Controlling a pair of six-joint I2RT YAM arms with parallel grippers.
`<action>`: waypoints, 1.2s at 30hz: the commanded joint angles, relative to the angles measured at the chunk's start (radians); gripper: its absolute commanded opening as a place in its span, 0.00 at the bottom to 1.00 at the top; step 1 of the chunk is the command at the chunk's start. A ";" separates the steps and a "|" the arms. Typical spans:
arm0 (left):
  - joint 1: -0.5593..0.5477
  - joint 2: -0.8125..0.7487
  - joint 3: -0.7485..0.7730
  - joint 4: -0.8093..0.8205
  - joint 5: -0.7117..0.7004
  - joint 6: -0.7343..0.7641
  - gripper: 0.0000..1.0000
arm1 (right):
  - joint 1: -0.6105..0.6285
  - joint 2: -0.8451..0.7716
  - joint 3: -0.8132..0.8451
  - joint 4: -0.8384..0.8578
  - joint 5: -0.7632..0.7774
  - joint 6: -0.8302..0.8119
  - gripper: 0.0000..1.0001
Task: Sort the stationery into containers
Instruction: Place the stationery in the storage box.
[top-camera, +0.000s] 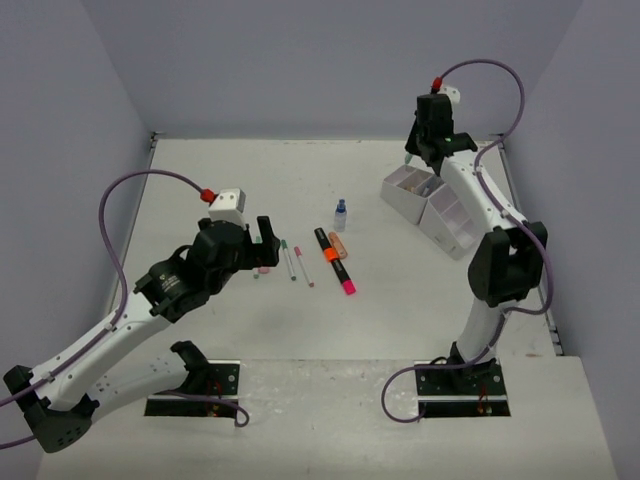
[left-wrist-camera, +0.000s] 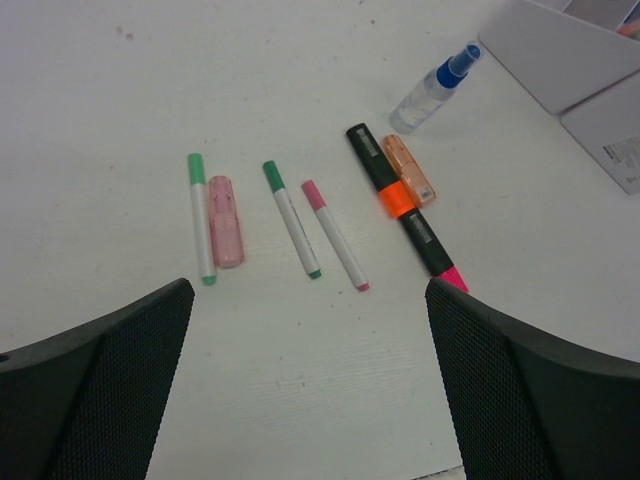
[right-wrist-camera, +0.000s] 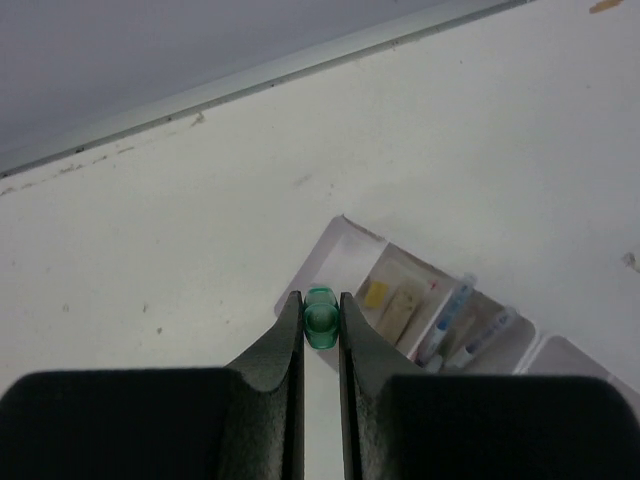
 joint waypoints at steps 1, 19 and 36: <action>0.003 0.006 -0.046 0.017 -0.016 0.034 1.00 | -0.004 0.143 0.233 -0.109 0.044 -0.019 0.00; 0.002 0.032 -0.090 0.061 0.026 0.038 1.00 | -0.004 0.295 0.265 -0.121 0.069 -0.052 0.10; 0.003 0.041 -0.150 0.072 0.039 -0.010 1.00 | 0.011 0.202 0.275 -0.161 0.039 -0.064 0.42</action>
